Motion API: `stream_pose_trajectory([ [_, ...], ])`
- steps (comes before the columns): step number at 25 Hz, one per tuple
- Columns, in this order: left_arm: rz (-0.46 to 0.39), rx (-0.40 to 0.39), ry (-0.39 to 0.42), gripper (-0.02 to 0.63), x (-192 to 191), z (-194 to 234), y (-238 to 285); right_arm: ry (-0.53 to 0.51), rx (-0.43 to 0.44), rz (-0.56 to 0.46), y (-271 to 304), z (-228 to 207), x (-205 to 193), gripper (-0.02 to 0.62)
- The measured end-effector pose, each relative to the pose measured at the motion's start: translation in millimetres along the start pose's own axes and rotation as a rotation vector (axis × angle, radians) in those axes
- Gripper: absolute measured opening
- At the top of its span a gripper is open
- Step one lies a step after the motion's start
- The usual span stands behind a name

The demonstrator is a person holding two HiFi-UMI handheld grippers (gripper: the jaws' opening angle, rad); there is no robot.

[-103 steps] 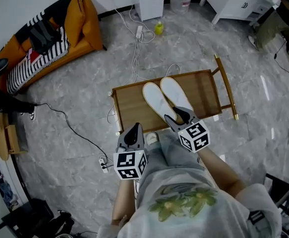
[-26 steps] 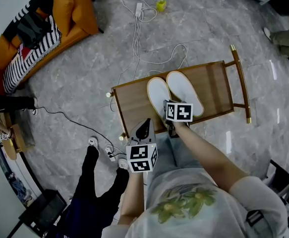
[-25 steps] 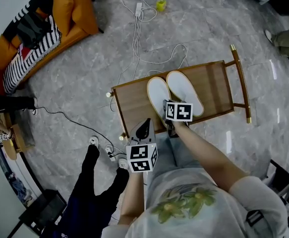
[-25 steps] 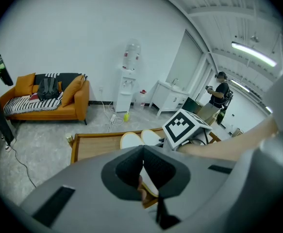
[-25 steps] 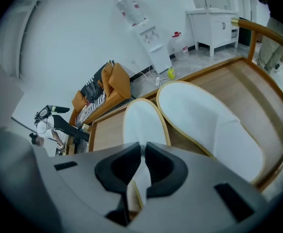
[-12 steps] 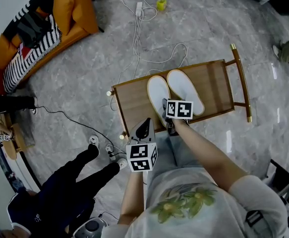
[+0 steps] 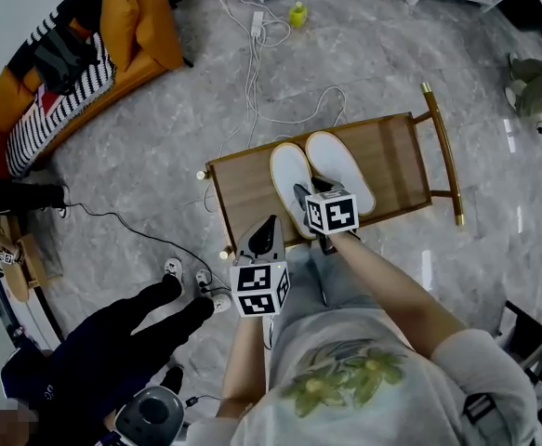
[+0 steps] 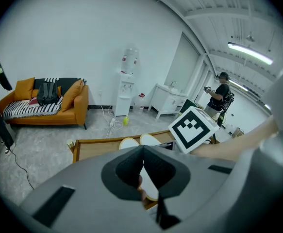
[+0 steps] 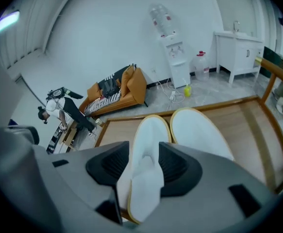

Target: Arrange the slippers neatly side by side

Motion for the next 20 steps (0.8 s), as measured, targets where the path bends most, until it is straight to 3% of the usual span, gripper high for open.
stream_pose_trajectory([
  [10,-0.061,0.008,-0.012,0.015,9,-10,-23,-0.338,0.034,-0.144,-76,18,-4,0.193],
  [20,-0.077,0.005,-0.005,0.015,10,-18,-39,-0.383,0.029,-0.164,-115,0,-43,0.193],
])
Point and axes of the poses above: the fingertips, and each gripper's own axes: y forward along the fingers, z to its left, x out of its top, the point moved 7 cm from there along -y, backward along the fingers, and after that the axes turned 9 degrees about z, right-handed, at the moved point
